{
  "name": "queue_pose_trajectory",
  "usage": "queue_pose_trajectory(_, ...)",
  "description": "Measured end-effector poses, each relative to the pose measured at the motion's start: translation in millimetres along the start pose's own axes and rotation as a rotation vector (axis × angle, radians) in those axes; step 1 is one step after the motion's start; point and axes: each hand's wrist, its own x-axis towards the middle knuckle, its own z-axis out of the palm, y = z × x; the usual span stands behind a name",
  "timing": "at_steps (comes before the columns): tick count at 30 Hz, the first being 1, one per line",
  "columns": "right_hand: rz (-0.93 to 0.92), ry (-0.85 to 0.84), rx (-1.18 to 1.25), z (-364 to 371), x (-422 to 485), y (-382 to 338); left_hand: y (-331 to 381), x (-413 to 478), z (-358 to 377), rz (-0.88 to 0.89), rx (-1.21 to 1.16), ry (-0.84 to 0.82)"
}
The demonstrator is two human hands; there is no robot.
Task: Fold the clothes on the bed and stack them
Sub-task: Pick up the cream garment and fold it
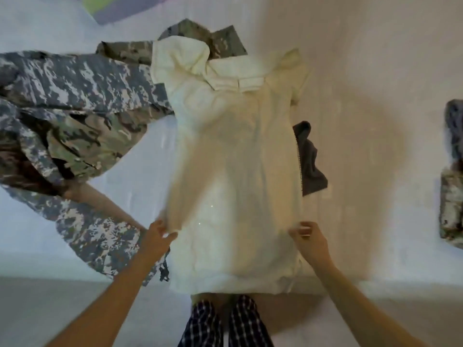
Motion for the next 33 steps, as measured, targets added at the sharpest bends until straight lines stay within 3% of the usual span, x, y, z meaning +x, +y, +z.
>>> queue_pose_trajectory(5,0.036,-0.03,0.031,30,-18,75,-61,-5,35,0.048,-0.106,0.038)
queue_pose_trajectory(8,0.083,-0.089,0.031,35,-16,88,-66,-6,47,0.008,-0.056,-0.133)
queue_pose_trajectory(12,0.106,-0.412,-0.011,26,-20,109,-79,-25,52,-0.097,-0.172,-0.163)
queue_pose_trajectory(14,0.176,-0.519,0.011,20,-27,123,-88,-38,49,-0.103,-0.145,-0.256)
queue_pose_trajectory(19,0.253,-0.498,0.21,5,-50,141,-105,-61,30,-0.119,0.047,-0.473)
queue_pose_trajectory(24,0.21,-0.547,0.11,-16,-75,137,-107,-74,-6,-0.128,0.099,-0.402)
queue_pose_trajectory(33,0.249,-0.639,0.049,-55,-112,130,-117,-119,-31,-0.207,0.121,-0.511)
